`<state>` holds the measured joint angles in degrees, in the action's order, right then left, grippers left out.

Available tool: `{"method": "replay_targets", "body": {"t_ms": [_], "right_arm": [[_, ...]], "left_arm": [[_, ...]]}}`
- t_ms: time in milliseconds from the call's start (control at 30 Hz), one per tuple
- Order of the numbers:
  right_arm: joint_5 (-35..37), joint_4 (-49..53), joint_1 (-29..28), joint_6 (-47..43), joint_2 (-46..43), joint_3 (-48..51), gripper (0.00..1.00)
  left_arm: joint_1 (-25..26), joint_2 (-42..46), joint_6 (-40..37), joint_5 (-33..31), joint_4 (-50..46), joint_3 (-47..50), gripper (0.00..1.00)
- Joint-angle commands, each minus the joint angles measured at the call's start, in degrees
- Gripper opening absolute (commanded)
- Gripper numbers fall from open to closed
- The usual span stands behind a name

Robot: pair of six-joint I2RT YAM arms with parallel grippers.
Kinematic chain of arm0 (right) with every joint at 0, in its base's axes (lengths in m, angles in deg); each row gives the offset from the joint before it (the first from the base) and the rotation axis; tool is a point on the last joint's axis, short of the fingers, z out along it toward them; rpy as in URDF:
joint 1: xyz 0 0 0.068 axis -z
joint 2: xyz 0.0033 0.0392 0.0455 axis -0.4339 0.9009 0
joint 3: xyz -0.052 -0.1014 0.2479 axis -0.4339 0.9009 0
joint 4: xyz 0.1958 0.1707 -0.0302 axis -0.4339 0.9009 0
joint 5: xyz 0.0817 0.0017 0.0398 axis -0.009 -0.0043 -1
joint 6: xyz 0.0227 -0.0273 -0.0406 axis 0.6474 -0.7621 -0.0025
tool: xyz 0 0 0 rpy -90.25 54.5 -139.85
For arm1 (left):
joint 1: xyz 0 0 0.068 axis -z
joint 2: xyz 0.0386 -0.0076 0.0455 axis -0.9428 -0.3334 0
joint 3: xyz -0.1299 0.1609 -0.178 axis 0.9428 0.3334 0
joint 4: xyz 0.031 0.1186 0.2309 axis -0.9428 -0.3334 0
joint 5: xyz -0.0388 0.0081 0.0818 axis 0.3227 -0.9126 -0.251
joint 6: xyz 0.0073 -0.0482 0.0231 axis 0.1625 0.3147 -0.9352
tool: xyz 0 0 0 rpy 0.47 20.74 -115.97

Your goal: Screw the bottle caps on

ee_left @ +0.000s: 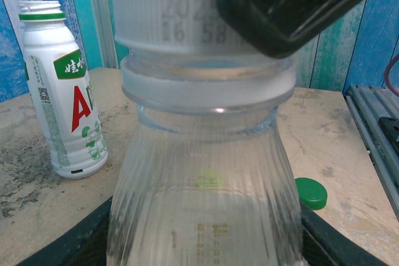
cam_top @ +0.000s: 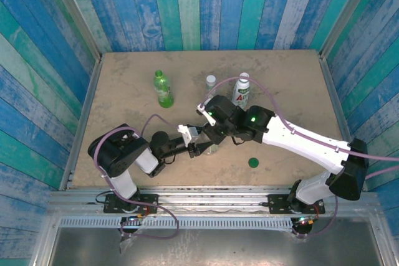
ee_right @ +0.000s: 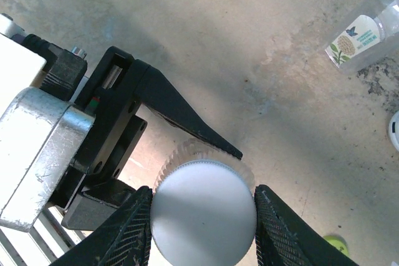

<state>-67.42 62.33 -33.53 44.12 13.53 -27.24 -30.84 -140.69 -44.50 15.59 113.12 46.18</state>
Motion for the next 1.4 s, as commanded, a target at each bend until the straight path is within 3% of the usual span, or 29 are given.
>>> {"method": "replay_targets", "body": {"t_ms": [0, 167, 333, 433, 633, 1000, 1367], "right_arm": [[-1.06, 6.44, -1.70, -1.03, 2.67, 0.52, 0.43], [1.49, 3.59, -1.80, -1.18, -0.38, 0.34, 0.49], [3.32, -1.65, -1.76, -1.09, -5.81, 2.64, 0.67], [4.05, -6.52, -1.77, -0.05, -9.38, 5.80, 0.68], [4.31, -8.73, 0.33, 2.35, -10.55, 8.89, 0.50], [-0.40, -6.18, 2.58, 3.76, -6.40, 8.74, 0.36], [-17.45, -4.92, 6.88, 8.12, -5.19, 10.87, 0.27]], "left_arm": [[0.40, -0.62, -0.30, 0.58, -3.08, -0.33, 0.54], [0.40, -0.40, -0.34, 0.50, -3.01, -0.16, 0.54], [0.40, -0.09, -0.49, 0.39, -3.56, -0.15, 0.55], [0.40, -0.09, -0.56, 0.39, -3.58, -0.12, 0.55], [0.40, -0.20, -0.43, 0.66, -3.37, -0.16, 0.54], [0.40, -0.03, -0.39, 0.74, -3.64, -0.25, 0.54], [0.40, 0.13, 0.23, 0.50, -3.41, -0.28, 0.54]]}}
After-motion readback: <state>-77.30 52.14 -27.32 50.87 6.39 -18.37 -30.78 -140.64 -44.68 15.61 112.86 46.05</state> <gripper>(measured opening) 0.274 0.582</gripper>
